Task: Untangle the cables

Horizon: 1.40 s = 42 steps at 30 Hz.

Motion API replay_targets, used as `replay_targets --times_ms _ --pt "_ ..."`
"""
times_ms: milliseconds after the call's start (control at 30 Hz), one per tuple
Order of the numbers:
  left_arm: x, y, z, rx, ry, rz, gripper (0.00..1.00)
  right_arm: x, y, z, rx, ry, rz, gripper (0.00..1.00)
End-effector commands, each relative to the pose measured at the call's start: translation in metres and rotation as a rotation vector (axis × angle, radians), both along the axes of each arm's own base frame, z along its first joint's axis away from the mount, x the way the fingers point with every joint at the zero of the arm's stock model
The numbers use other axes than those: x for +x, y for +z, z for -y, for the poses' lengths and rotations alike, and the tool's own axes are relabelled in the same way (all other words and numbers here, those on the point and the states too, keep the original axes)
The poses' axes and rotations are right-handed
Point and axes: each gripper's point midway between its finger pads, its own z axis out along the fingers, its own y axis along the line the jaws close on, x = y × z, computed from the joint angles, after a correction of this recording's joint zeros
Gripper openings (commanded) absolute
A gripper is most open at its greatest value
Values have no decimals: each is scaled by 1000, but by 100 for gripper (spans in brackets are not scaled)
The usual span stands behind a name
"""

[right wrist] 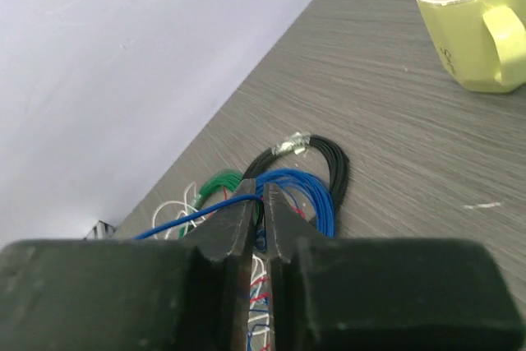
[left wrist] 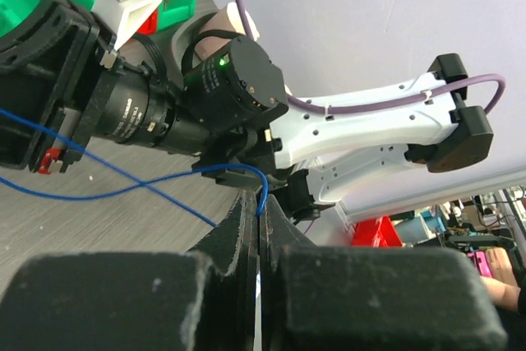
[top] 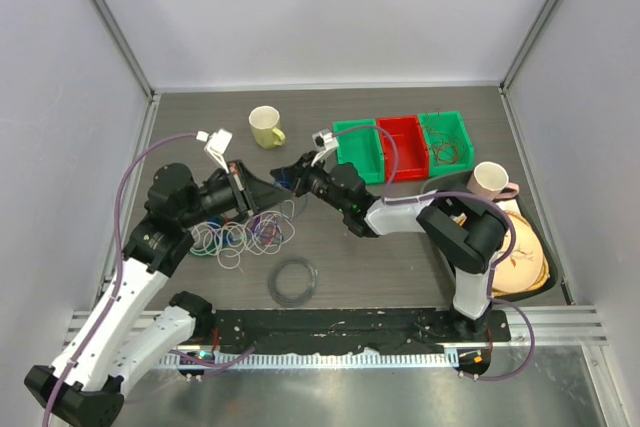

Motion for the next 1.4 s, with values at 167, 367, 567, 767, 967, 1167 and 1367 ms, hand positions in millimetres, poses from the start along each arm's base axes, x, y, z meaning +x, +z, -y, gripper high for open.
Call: replay_targets --times_ms 167,367,567,767,967,1167,1367 --pt "25 -10 -74 244 454 2 0 61 -27 149 -259 -531 -116 1" --pt "56 -51 -207 592 1201 -164 0 46 18 299 -532 -1067 -116 1" --pt "66 -54 -226 688 1332 -176 0 -3 79 396 -709 -1405 -73 1" --pt "89 -49 -138 496 870 11 26 -11 106 354 -604 -1035 56 1" --pt "74 -32 -43 217 393 136 100 -28 125 294 -429 -682 105 1" --pt "55 -11 13 -34 76 163 100 -57 132 242 -284 -376 132 1" --pt "43 14 52 -66 -125 256 100 -89 128 197 -253 -60 143 1"
